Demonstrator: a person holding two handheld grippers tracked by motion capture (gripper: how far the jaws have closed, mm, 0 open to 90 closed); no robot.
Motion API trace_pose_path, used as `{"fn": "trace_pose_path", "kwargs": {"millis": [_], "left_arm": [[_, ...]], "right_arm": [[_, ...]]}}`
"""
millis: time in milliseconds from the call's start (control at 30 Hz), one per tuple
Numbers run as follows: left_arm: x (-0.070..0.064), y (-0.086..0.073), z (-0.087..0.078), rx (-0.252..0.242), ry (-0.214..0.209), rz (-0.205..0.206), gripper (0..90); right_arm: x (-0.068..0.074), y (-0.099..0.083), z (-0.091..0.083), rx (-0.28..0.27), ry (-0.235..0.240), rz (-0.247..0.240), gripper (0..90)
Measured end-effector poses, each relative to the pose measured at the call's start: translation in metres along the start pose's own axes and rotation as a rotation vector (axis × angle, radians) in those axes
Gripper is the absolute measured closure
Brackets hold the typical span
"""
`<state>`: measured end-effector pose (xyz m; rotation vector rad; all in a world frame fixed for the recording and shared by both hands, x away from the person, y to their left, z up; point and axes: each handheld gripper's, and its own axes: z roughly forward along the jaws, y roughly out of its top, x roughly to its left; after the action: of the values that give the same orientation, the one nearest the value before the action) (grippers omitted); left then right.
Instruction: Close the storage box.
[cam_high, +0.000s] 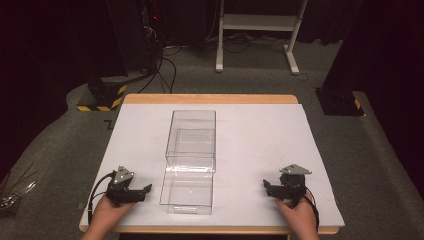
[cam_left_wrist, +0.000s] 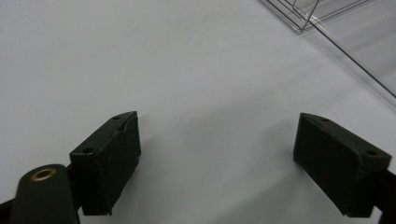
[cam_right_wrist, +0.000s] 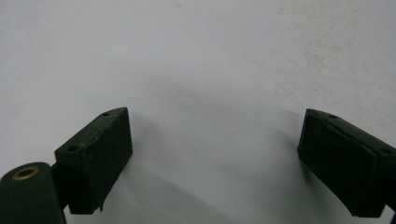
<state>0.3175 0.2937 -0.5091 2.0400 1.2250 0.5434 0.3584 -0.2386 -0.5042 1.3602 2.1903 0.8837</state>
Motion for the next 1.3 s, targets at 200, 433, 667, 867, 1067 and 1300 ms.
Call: {"fn": "trace_pose_path", "kwargs": {"millis": [200,433,667,867,1067,1300], "left_arm": [[-0.0004,-0.0001,0.0000,-0.001,0.002,-0.004,15.5],[-0.0008,0.0000,-0.0002,0.001,0.006,-0.004,15.6],[-0.0022,-0.0003,-0.0002,-0.003,0.014,-0.005,15.8],[-0.0022,-0.0001,-0.0003,0.001,0.014,-0.007,15.8],[-0.0015,0.0005,-0.0002,0.004,0.007,-0.005,15.6],[-0.0027,0.0011,-0.0014,0.009,0.002,0.000,15.1]], "right_arm": [[0.0002,0.0000,-0.0001,0.000,-0.004,-0.004,10.0],[-0.0002,0.0001,-0.0001,0.001,0.001,0.000,10.0],[-0.0004,-0.0002,0.0000,-0.001,0.003,0.001,9.8],[-0.0007,-0.0004,-0.0001,-0.003,0.004,0.001,9.8],[-0.0006,-0.0005,-0.0003,-0.003,0.005,0.004,9.9],[-0.0008,-0.0006,-0.0004,-0.005,0.005,0.002,10.0]]}}
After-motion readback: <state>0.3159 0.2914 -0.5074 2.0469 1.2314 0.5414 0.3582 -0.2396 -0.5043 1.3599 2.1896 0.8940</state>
